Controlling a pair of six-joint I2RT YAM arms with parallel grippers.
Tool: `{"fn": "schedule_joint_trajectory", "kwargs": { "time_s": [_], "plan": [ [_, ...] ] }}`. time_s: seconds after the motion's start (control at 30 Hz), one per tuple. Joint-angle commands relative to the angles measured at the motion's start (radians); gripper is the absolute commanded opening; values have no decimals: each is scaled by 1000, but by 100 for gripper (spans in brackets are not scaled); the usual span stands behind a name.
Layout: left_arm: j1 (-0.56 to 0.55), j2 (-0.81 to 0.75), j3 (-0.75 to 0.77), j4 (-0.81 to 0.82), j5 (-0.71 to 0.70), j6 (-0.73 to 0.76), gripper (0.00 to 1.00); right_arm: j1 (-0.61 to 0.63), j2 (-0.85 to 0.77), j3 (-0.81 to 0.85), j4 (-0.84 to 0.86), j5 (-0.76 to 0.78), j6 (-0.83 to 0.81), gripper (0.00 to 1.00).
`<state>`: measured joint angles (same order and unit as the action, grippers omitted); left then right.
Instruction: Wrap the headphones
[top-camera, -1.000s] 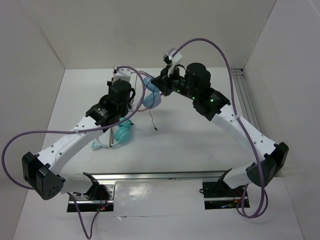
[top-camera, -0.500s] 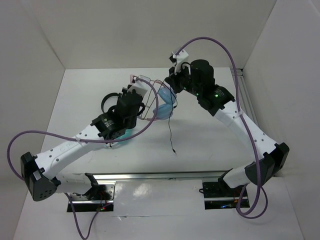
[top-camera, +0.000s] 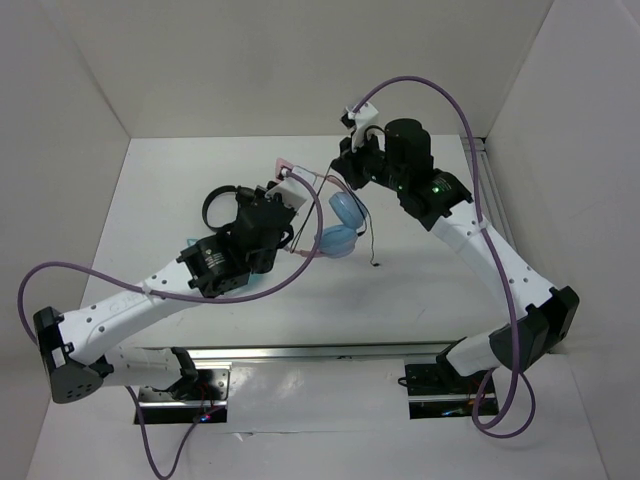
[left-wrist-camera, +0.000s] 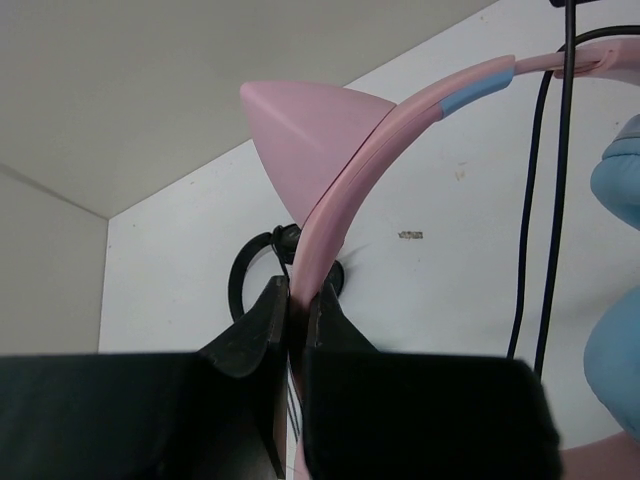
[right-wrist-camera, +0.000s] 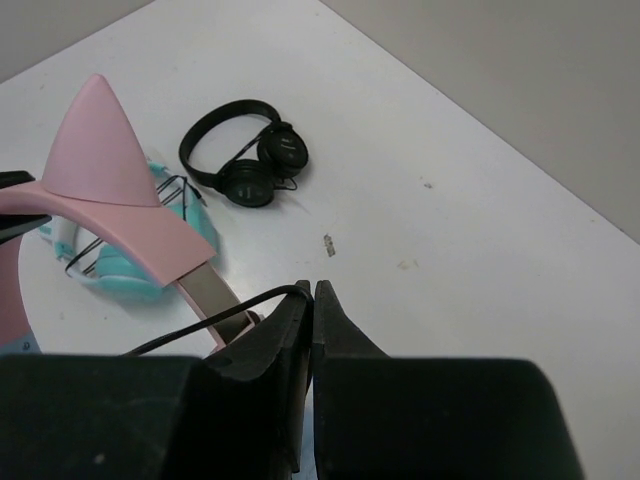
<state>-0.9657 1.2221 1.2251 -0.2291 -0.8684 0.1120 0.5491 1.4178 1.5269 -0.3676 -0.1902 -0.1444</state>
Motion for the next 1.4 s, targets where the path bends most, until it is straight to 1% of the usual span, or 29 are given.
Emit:
{"fn": "schedule_joint_trajectory", "kwargs": {
  "time_s": [0.0,0.1,0.13,0.2,0.23,0.27,0.33,0.47,0.5,0.57,0.63,0.7,0.83,0.87,0.9,0.97,1.0,1.07,1.13,1.2,1.37],
  "plan": [
    [-25,-48,33,-164,26,71,0,-61,-23,-2,197,4,-27,7],
    [-25,-58,56,-208,35,49,0,-61,-14,-59,226,-15,-27,8],
    [-25,-67,83,-222,66,49,0,-61,-14,-79,226,-55,-27,8],
    [-25,-82,92,-233,78,37,0,-84,-14,-100,249,-121,-37,8],
    [-25,-82,102,-233,78,28,0,-84,-14,-100,249,-209,-49,8],
    [-25,-94,102,-233,98,28,0,-84,-5,-112,249,-236,-60,10],
    [-25,-105,111,-233,111,28,0,-84,13,-102,234,-264,-69,10],
    [-25,-116,132,-233,124,66,0,-84,56,-15,127,-264,-129,10],
    [-36,-116,132,-233,124,75,0,-69,56,-14,127,-250,-129,10],
    [-36,-107,161,-233,144,75,0,-69,66,-46,127,-305,-129,10],
    [-36,-107,184,-233,170,37,0,-69,66,-103,206,-403,-100,11],
    [-36,-107,198,-233,189,6,0,-69,53,-186,292,-454,-72,11],
    [-36,-107,208,-233,189,-67,0,-78,53,-257,387,-592,5,14],
    [-36,-107,217,-233,189,-77,0,-78,53,-270,416,-647,21,16],
    [-36,-107,217,-233,189,-87,0,-78,62,-295,470,-675,37,16],
    [-36,-117,217,-233,189,-101,0,-78,63,-316,524,-754,87,21],
    [-36,-118,217,-233,178,-116,0,-78,75,-336,580,-776,107,24],
    [-36,-127,208,-242,178,-127,0,-78,87,-361,639,-820,164,26],
    [-36,-137,208,-242,157,-147,0,-69,107,-402,724,-834,215,27],
    [-36,-138,208,-251,120,-170,0,-60,118,-441,760,-835,224,27],
    [-36,-156,231,-262,97,-244,0,-51,159,-511,923,-812,310,29]
  ]
}}
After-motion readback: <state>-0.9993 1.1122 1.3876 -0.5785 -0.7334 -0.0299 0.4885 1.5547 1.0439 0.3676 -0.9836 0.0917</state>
